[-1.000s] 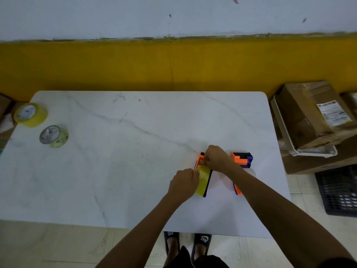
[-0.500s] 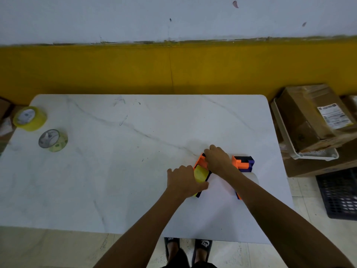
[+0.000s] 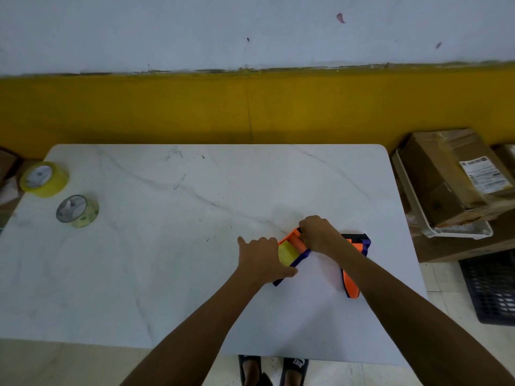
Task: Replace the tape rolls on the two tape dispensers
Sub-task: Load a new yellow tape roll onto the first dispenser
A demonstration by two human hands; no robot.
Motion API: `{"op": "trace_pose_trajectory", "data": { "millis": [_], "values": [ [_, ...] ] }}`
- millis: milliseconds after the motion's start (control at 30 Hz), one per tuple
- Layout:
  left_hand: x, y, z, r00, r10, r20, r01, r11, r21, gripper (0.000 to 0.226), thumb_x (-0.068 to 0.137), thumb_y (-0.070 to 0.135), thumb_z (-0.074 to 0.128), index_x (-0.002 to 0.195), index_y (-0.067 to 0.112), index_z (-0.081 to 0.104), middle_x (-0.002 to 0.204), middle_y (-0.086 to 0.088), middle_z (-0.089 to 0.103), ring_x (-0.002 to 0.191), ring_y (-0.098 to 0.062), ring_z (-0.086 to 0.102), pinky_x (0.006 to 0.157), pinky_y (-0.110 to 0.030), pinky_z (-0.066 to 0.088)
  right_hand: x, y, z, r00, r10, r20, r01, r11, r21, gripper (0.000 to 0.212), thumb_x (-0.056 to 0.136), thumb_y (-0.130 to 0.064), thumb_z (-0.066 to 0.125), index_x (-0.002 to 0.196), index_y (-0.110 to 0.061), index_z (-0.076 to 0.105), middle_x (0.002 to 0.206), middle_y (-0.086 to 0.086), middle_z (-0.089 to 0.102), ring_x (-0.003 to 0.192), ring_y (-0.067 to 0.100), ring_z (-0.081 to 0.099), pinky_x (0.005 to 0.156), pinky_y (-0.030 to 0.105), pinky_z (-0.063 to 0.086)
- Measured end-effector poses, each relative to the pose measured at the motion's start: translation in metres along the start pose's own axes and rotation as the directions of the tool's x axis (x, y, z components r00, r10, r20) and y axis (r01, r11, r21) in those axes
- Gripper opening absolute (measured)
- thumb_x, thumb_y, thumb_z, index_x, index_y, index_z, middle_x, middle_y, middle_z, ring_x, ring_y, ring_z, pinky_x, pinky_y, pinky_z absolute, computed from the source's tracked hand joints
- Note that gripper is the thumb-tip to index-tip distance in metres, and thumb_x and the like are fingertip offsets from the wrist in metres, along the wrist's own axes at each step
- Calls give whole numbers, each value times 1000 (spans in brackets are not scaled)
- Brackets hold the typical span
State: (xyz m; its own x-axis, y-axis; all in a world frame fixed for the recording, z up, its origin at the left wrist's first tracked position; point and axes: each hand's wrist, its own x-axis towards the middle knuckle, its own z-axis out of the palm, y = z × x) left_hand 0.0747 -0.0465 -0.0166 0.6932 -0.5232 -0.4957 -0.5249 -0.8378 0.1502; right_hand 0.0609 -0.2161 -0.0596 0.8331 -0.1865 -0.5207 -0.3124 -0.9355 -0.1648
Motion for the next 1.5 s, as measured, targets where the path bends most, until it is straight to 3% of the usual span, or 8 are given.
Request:
{"op": "trace_pose_trajectory", "data": {
  "millis": [133,367,467,667,833,1033,1367,1500],
  "values": [
    [1,-3,-3,1000,16,-3,-15,999,28,64,66,74,58,93,17,51,97,-1,67,93,-22,64,106,-57,26,1,4,3,998,-51,34,51,999,-9,9,90,-18,54,89,-11,49,107,12,56,80,21,42,70,31,33],
    [3,-7,-5,999,48,-19,-47,998,37,68,65,72,61,101,15,54,98,-3,67,94,-25,64,108,-61,21,-3,12,8,995,-94,-37,95,995,41,11,93,-21,47,88,-12,45,91,8,45,76,23,43,68,32,33],
    [4,-9,-5,999,49,-19,-49,998,37,67,66,70,60,103,14,53,99,-3,68,96,-25,64,110,-62,19,-6,12,16,991,-107,-75,108,994,17,15,91,-18,51,100,-6,54,104,13,53,79,27,49,68,31,32],
    [2,-10,-3,999,46,-6,-46,998,33,68,69,68,59,109,14,52,103,-4,68,101,-26,63,111,-64,16,-10,3,23,990,39,-137,-31,998,55,21,88,-7,51,108,-5,52,113,14,54,97,30,61,69,30,38],
    [1,-17,7,997,76,-2,-76,997,24,65,68,57,62,111,11,49,102,-7,67,98,-30,63,113,-62,15,-4,23,12,961,225,-160,-196,964,178,28,86,3,43,113,2,50,120,20,54,109,38,56,88,38,45],
    [7,-30,5,992,124,-19,-122,989,87,61,70,49,64,115,12,46,88,-2,67,87,-26,66,113,-66,3,2,25,5,946,227,-232,-166,952,258,21,77,9,45,96,1,50,108,24,54,92,42,57,67,33,33],
    [4,-65,-9,983,174,62,-182,966,182,110,70,48,75,150,15,7,132,-7,56,125,-28,51,114,-66,8,4,31,14,928,295,-228,-232,936,266,24,84,4,47,107,3,51,111,20,55,98,38,59,70,33,39],
    [0,-72,-5,983,176,54,-179,982,60,120,63,73,65,152,21,2,131,-5,58,130,-23,46,116,-63,-2,5,33,15,922,320,-219,-252,924,288,22,84,4,46,105,3,52,110,19,56,97,37,59,70,31,37]
  ]
}}
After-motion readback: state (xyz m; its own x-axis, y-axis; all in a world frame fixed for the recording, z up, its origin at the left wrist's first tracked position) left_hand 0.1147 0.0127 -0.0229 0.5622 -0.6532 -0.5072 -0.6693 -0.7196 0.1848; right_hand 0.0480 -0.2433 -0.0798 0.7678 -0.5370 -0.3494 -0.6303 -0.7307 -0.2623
